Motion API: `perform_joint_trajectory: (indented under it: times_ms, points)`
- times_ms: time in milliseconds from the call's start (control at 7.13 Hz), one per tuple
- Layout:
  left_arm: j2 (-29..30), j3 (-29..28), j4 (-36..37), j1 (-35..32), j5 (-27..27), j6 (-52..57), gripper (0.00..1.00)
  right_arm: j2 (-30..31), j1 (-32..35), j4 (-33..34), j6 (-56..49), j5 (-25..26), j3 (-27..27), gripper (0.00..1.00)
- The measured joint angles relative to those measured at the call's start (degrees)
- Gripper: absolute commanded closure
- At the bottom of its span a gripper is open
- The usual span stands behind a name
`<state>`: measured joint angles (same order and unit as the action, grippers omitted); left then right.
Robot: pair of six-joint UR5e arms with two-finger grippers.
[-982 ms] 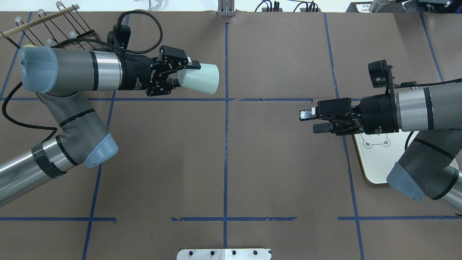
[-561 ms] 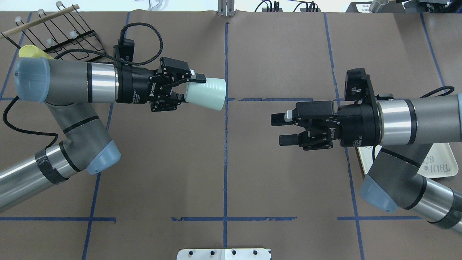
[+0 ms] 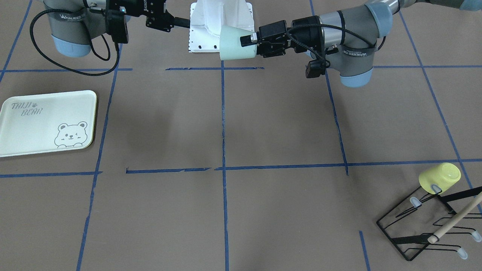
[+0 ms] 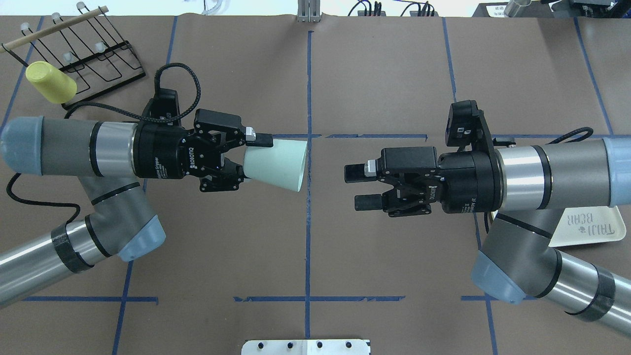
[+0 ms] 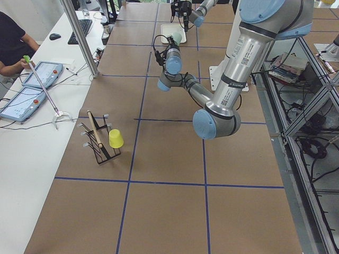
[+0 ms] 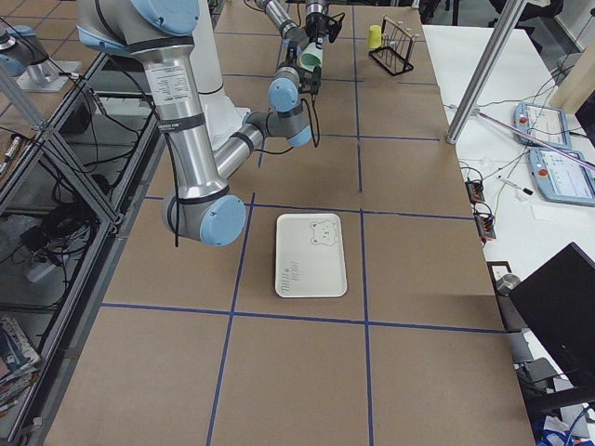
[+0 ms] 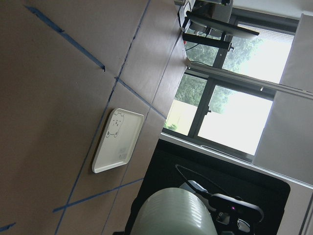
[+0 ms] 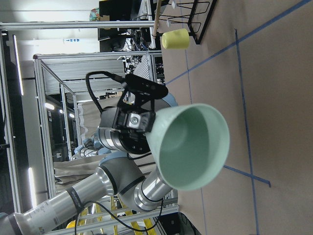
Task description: Left arm grabs green cup and hands to right arm on tray
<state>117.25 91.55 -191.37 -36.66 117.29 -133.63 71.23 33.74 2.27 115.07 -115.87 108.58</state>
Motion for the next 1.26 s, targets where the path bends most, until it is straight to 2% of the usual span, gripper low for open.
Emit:
perform_joint_trajectory:
  times_ms: [561, 1262]
  points:
    - [0.0, 0.1, -3.7, 2.3, -0.7, -1.8, 0.92, -2.0, -3.2, 0.0, 2.1, 8.3, 0.0, 0.01]
    - [0.2, 0.0, -3.9, 3.7, -1.9, -1.9, 0.9, -3.9, -6.6, 0.2, 2.0, 15.4, -0.5, 0.04]
